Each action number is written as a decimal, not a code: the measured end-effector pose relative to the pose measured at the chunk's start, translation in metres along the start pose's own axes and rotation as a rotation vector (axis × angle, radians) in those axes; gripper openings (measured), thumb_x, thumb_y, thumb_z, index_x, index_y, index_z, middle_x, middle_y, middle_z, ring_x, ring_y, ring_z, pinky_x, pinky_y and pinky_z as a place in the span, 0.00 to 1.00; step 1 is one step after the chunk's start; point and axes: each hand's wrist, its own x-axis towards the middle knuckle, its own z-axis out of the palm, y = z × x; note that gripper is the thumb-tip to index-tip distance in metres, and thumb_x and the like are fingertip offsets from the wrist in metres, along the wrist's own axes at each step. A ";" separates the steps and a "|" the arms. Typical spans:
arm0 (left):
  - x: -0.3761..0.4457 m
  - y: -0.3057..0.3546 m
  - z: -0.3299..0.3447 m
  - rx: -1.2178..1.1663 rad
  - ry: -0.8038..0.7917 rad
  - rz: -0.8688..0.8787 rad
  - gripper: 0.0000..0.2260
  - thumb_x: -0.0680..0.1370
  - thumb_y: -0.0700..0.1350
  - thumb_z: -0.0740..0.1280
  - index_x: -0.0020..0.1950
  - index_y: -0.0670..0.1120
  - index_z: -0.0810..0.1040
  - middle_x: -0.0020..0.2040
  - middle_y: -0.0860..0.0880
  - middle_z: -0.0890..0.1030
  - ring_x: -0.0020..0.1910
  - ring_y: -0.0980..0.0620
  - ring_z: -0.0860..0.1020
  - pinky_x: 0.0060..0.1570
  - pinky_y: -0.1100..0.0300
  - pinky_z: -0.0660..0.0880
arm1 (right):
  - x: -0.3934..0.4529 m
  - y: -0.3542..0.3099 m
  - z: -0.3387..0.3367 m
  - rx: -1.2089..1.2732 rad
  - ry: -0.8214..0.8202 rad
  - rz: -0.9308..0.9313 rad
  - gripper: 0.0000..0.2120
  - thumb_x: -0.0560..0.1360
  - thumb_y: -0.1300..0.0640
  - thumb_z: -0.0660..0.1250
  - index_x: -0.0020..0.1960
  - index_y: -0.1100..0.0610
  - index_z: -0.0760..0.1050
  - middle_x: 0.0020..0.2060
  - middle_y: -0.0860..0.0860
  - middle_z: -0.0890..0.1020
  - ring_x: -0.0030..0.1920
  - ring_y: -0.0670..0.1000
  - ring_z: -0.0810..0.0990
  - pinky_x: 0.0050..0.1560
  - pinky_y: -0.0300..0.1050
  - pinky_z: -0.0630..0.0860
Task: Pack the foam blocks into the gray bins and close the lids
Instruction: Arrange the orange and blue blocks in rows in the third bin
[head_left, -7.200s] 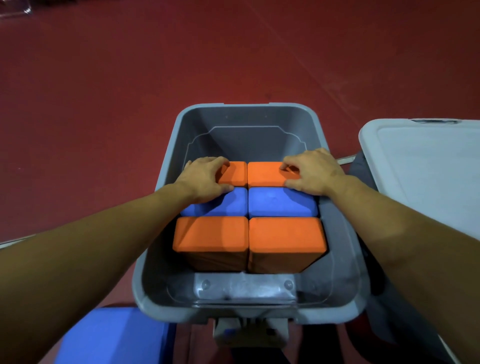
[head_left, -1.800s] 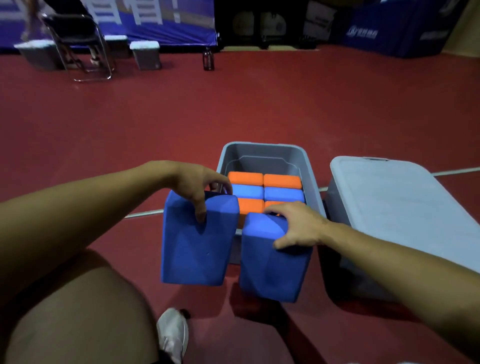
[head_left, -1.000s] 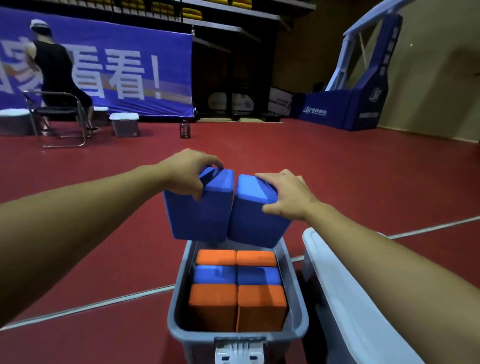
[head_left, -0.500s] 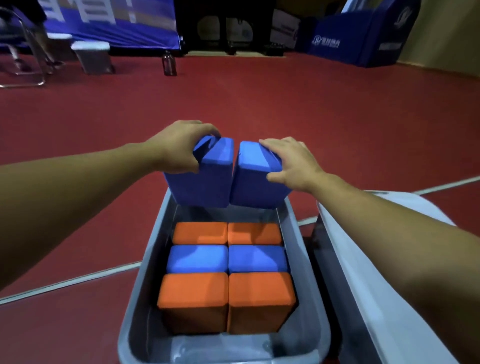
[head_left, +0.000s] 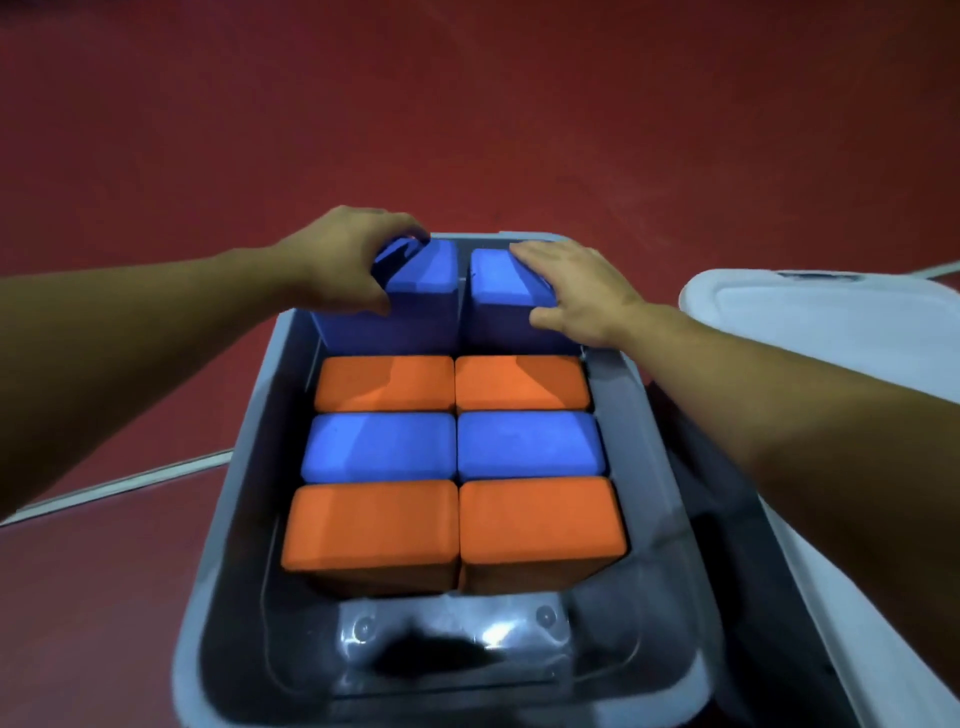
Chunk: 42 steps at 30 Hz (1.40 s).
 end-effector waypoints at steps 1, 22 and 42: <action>0.000 -0.002 0.005 -0.008 -0.003 -0.007 0.37 0.64 0.39 0.78 0.71 0.47 0.71 0.64 0.43 0.77 0.60 0.41 0.75 0.56 0.53 0.70 | 0.000 0.001 0.005 0.002 -0.007 -0.009 0.38 0.71 0.55 0.71 0.77 0.58 0.60 0.75 0.55 0.65 0.73 0.58 0.64 0.74 0.51 0.59; -0.004 -0.020 0.065 -0.082 -0.077 -0.076 0.34 0.67 0.36 0.74 0.71 0.50 0.69 0.68 0.46 0.74 0.65 0.42 0.72 0.62 0.50 0.69 | 0.000 -0.012 0.053 0.133 -0.075 -0.033 0.31 0.71 0.57 0.62 0.74 0.53 0.66 0.70 0.55 0.67 0.71 0.56 0.65 0.75 0.57 0.51; -0.010 -0.010 0.113 0.047 -0.154 -0.095 0.46 0.64 0.78 0.47 0.76 0.53 0.61 0.81 0.45 0.51 0.79 0.39 0.45 0.73 0.34 0.42 | -0.017 -0.006 0.074 0.099 -0.151 0.083 0.33 0.76 0.36 0.61 0.78 0.43 0.55 0.79 0.51 0.53 0.78 0.60 0.46 0.74 0.66 0.43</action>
